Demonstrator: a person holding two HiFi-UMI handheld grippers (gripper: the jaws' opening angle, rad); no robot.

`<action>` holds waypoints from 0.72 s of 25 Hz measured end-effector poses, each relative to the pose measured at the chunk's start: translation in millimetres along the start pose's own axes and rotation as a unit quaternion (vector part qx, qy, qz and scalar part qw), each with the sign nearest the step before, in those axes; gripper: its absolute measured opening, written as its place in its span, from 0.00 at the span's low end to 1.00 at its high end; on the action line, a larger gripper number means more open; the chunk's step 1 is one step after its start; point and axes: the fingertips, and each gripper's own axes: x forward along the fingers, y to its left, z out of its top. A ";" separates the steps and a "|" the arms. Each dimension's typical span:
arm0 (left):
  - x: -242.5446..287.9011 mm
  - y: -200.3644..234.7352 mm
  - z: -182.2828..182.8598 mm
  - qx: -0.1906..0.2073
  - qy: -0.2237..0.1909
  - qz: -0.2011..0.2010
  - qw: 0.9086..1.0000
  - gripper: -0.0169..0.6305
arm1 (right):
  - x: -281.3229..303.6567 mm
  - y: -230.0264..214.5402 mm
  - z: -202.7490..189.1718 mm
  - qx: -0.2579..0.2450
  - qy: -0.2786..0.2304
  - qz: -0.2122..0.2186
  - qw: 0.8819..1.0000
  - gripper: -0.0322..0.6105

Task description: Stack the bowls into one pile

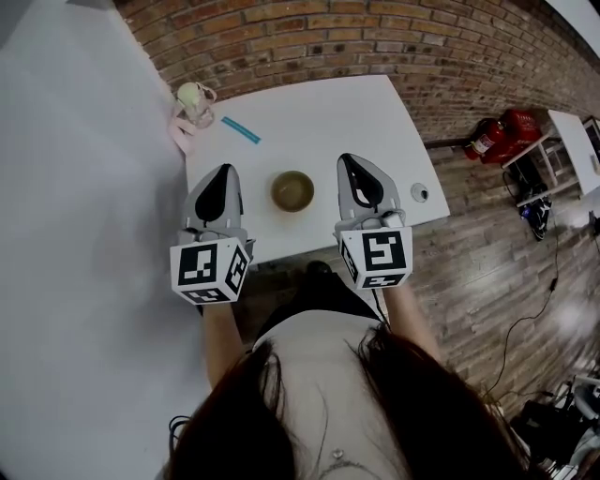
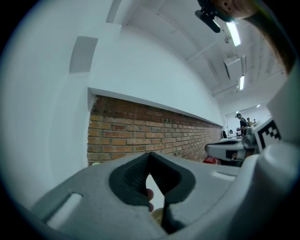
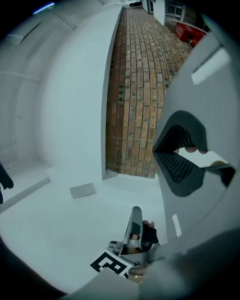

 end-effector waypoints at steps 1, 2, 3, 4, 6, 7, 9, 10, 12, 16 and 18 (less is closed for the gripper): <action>-0.9 -0.4 1.6 0.003 -0.001 0.000 1.000 0.03 | -0.5 0.6 2.7 -0.001 -0.003 -0.001 1.000 0.05; -1.5 -1.1 3.0 0.005 -0.002 0.000 1.000 0.03 | -0.8 0.9 5.1 -0.001 -0.006 -0.001 1.000 0.05; -1.8 -1.8 3.8 0.006 -0.003 -0.001 1.000 0.03 | -1.0 1.1 6.9 -0.002 -0.009 -0.002 1.000 0.05; -1.8 -2.3 4.1 0.007 -0.004 -0.002 1.000 0.03 | -1.0 1.1 8.2 -0.002 -0.011 -0.003 1.000 0.05; -1.2 -3.3 3.4 0.006 -0.005 -0.004 1.000 0.03 | -1.1 0.8 9.2 0.000 -0.013 -0.004 1.000 0.05; -0.8 -4.0 3.0 0.006 -0.005 -0.005 1.000 0.03 | -1.2 0.3 9.1 0.001 -0.013 -0.005 1.000 0.05; 0.3 -5.2 2.4 0.006 -0.005 -0.007 1.000 0.03 | -0.7 -0.8 7.8 0.002 -0.012 -0.007 1.000 0.05; 1.1 -5.4 2.3 0.006 -0.006 -0.008 1.000 0.03 | 0.0 -1.0 7.2 0.002 -0.012 -0.007 1.000 0.05; 3.5 -5.9 2.6 0.006 -0.006 -0.010 1.000 0.03 | 1.8 -1.2 6.7 0.004 -0.011 -0.007 1.000 0.05; 8.5 -8.7 2.8 0.005 -0.005 -0.015 1.000 0.03 | 4.9 -2.3 5.9 0.005 -0.010 -0.006 1.000 0.05; 9.9 -9.2 2.0 0.005 -0.005 -0.016 1.000 0.03 | 6.8 -2.2 4.9 0.006 -0.010 -0.005 1.000 0.05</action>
